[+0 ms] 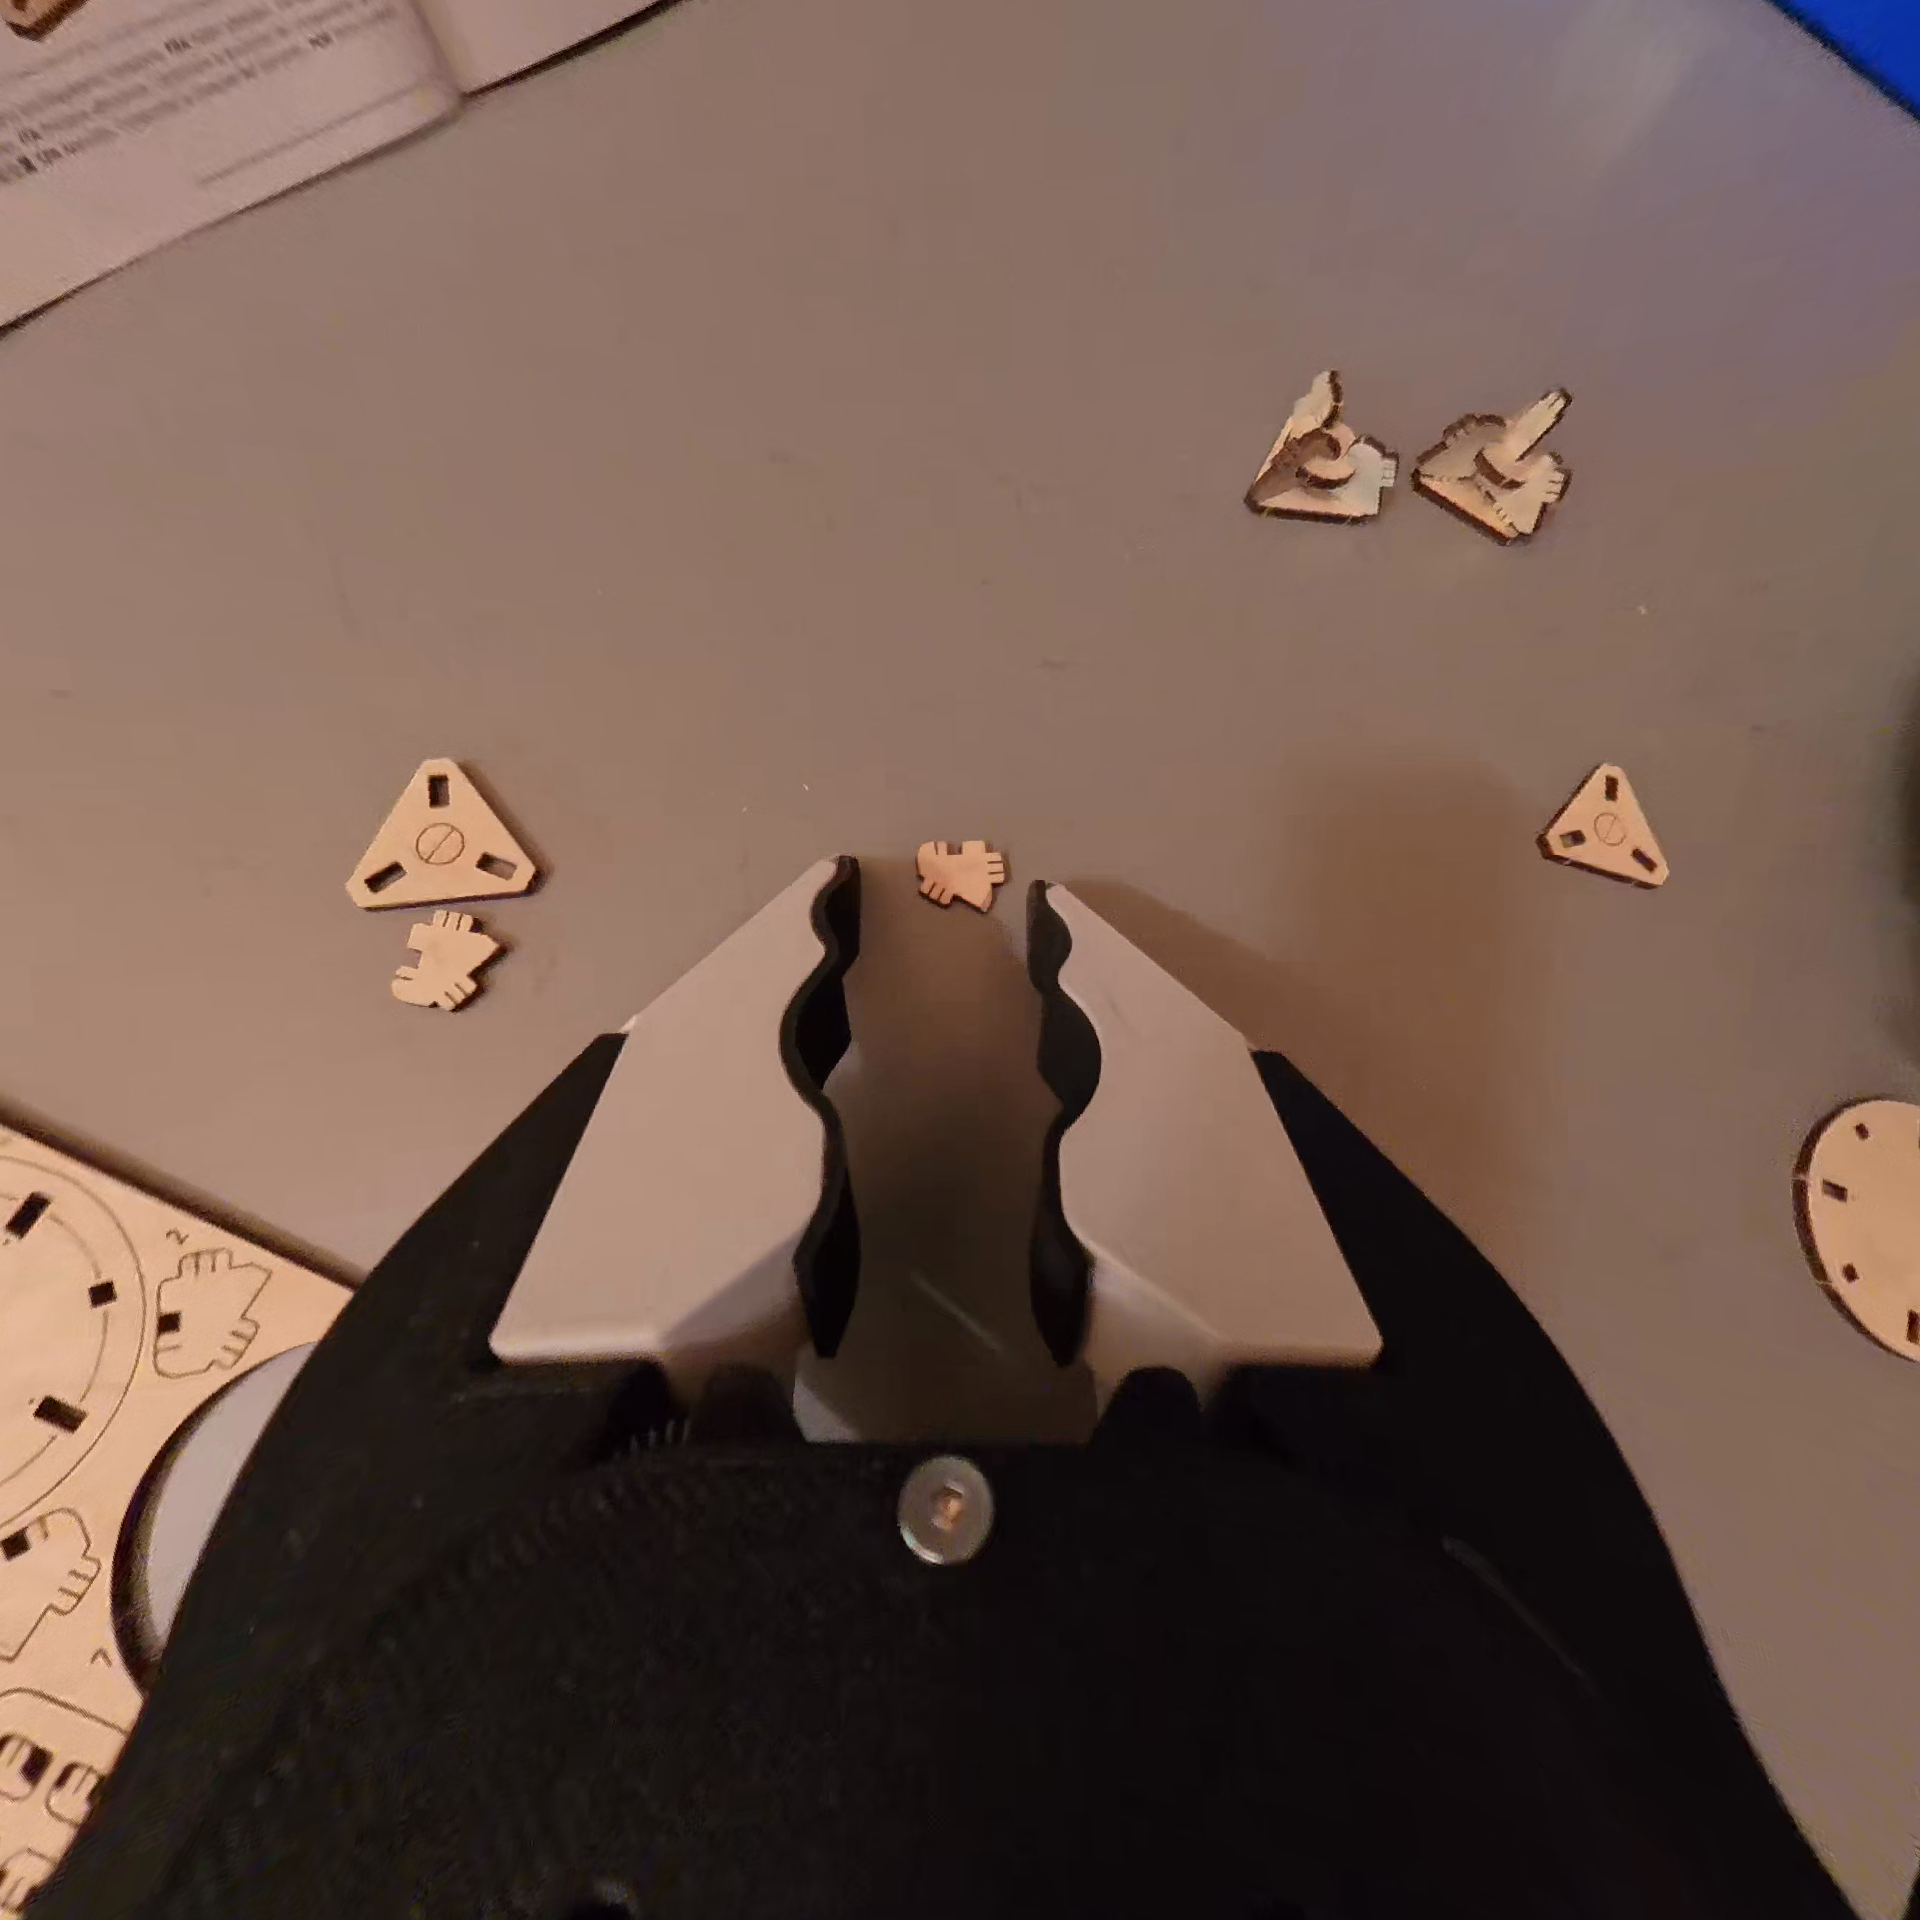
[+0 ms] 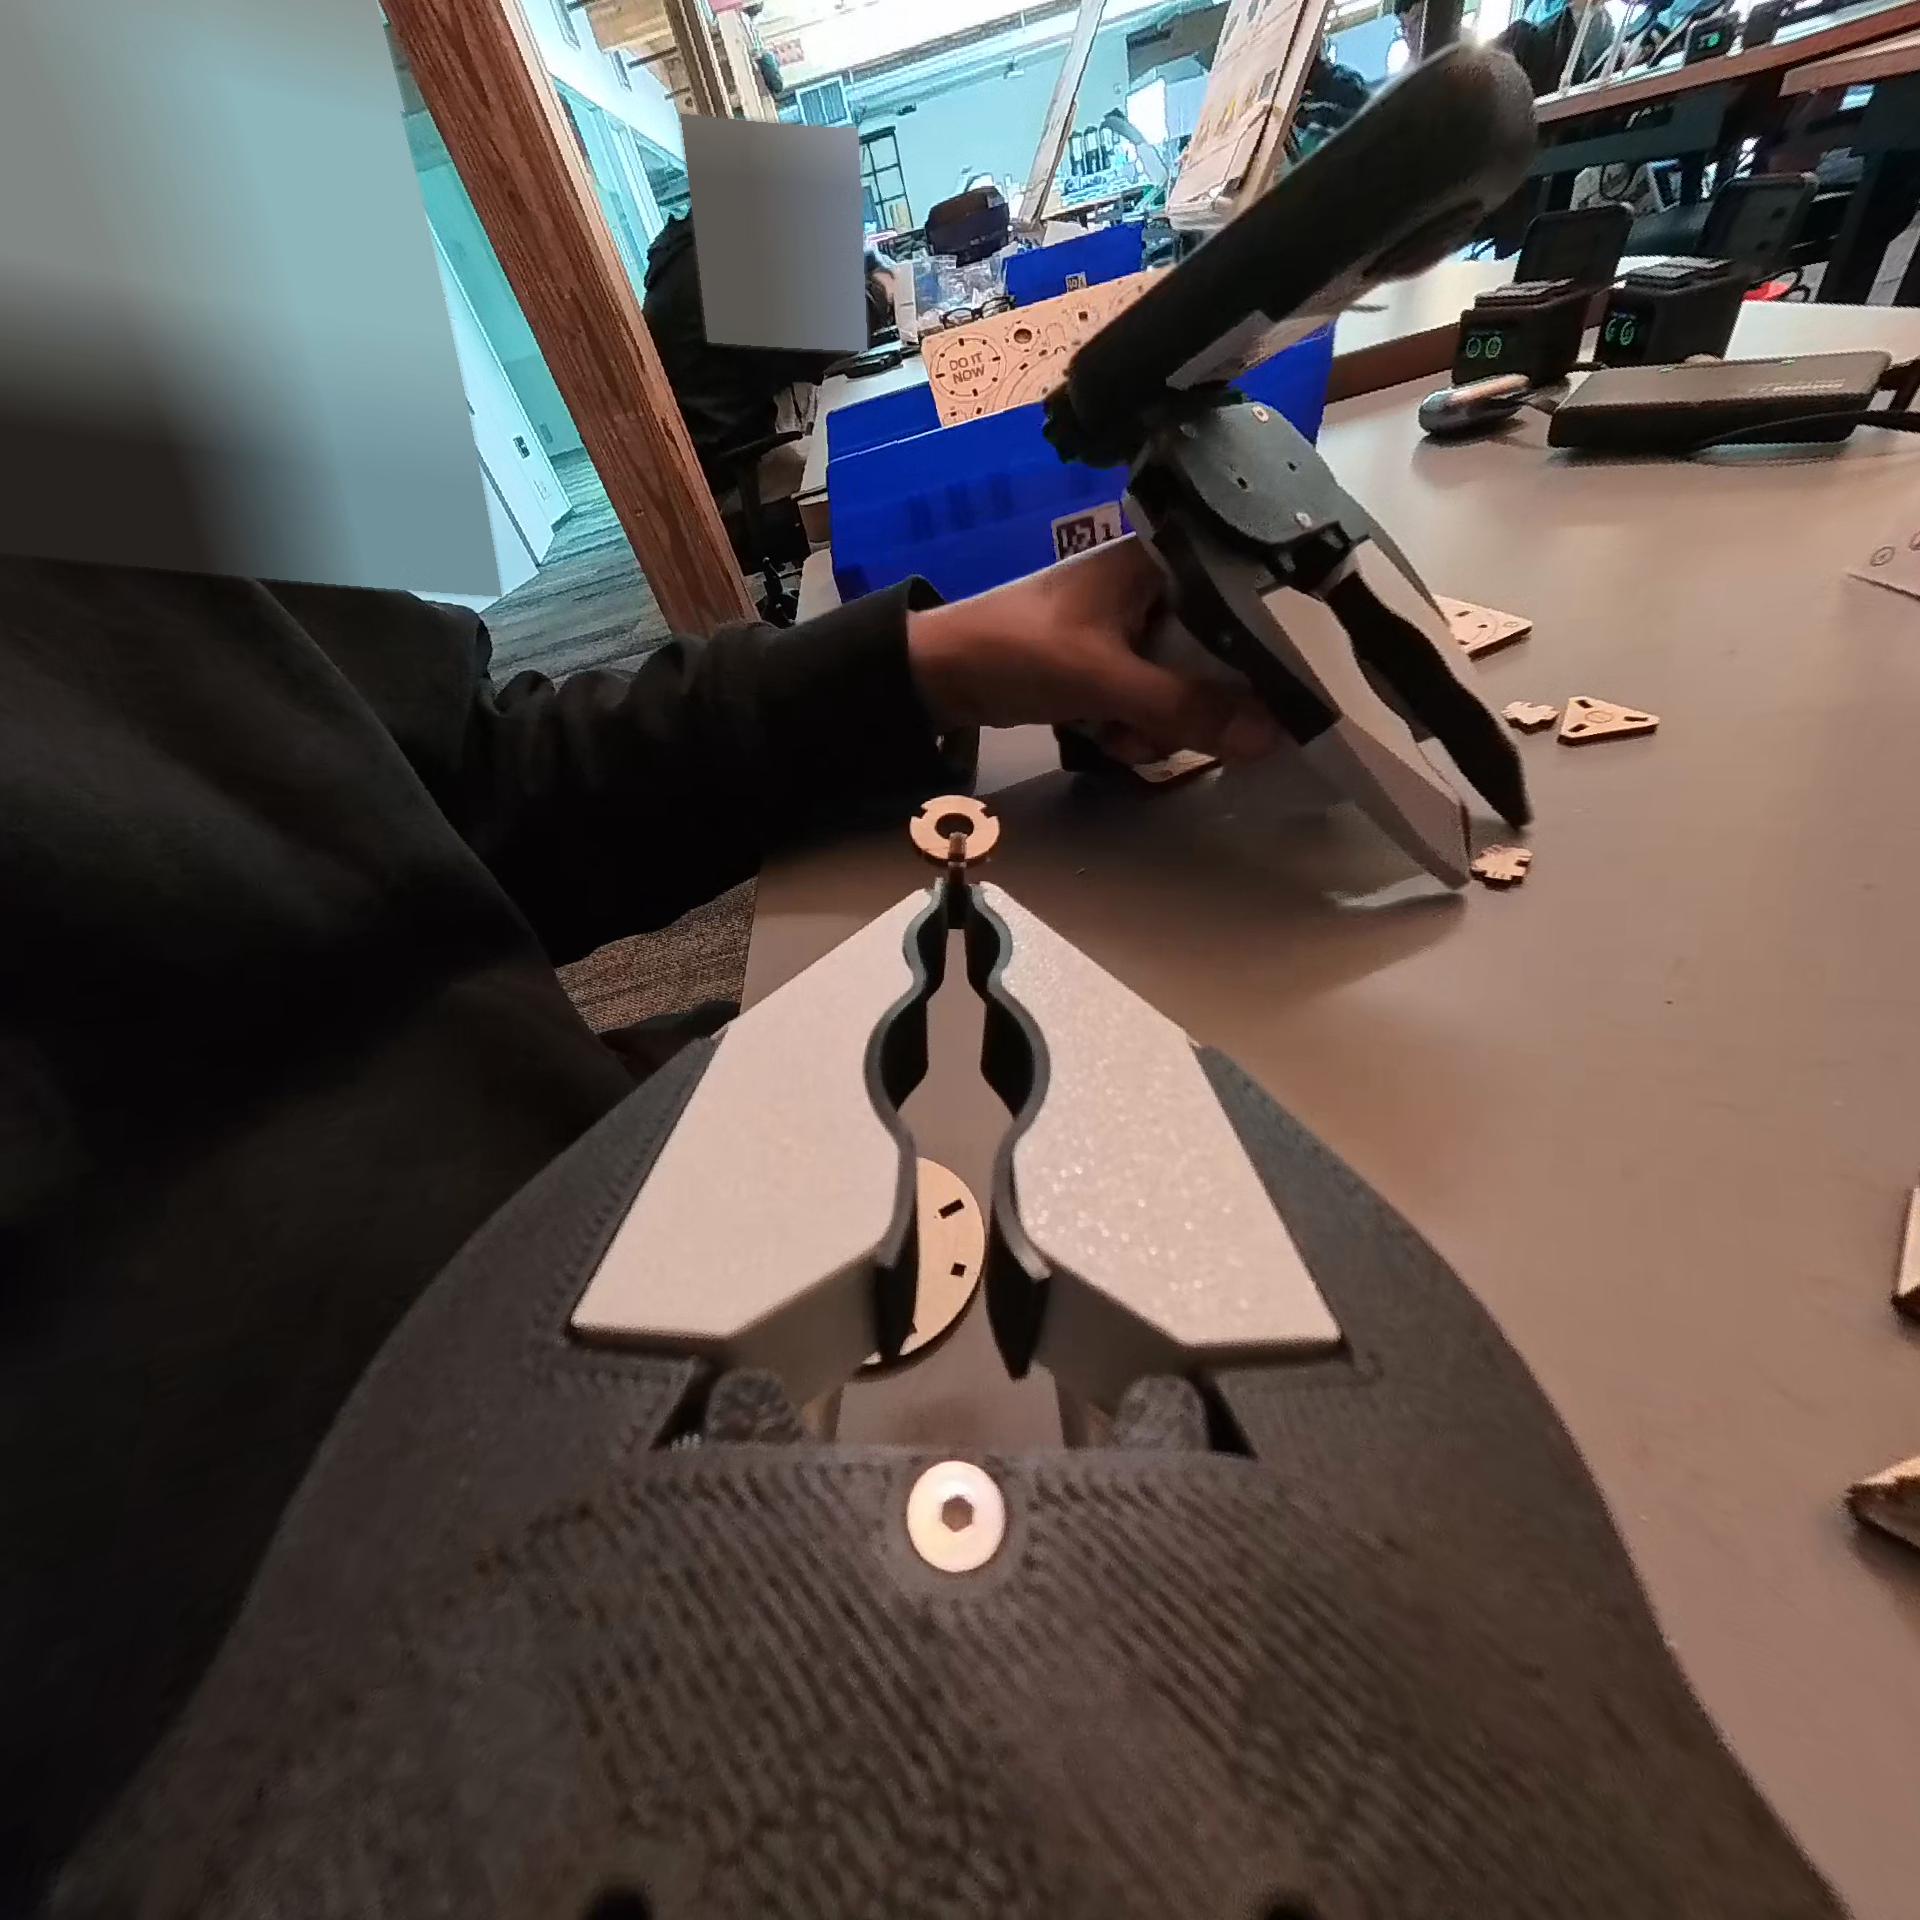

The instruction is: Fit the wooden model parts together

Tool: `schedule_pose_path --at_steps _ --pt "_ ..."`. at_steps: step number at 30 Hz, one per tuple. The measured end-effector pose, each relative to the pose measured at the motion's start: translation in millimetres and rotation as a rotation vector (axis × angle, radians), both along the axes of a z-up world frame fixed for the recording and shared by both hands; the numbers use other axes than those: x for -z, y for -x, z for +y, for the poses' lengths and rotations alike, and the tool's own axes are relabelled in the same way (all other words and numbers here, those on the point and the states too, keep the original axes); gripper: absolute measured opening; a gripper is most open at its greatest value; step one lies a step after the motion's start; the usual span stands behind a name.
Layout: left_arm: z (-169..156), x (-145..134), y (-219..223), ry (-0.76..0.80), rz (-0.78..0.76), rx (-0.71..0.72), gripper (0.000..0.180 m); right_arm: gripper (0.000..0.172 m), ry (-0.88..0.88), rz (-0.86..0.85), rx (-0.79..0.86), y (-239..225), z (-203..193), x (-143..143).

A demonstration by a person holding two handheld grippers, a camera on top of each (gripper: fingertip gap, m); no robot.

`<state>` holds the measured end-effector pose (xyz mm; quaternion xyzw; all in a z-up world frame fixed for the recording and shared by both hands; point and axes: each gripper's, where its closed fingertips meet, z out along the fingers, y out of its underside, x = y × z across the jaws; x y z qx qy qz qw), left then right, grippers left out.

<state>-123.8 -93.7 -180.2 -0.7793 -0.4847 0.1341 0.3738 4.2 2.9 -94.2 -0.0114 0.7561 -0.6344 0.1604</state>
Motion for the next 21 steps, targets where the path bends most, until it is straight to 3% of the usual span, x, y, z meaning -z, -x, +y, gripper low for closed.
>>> schedule_pose_path --at_steps 3,7,16,18,21 --pt "7.7 0.8 -2.9 0.007 -0.006 0.043 0.015 0.0 -0.001 -0.005 -0.002 0.2 0.0 0.0" --pt "10.2 -2.7 -6.0 0.021 0.021 0.063 0.012 0.0 -0.001 -0.006 -0.002 0.4 -0.1 0.0" --pt "35.8 -48.2 -27.5 0.187 0.428 0.205 0.012 0.0 0.007 -0.027 0.134 25.4 3.9 -1.5" --pt "33.1 -48.1 -35.2 0.204 0.453 0.161 0.012 0.0 -0.045 -0.005 0.196 37.3 5.2 6.1" --pt "32.0 -48.4 -54.3 0.126 0.449 0.105 0.012 0.001 -0.272 0.063 0.207 39.1 4.7 40.4"
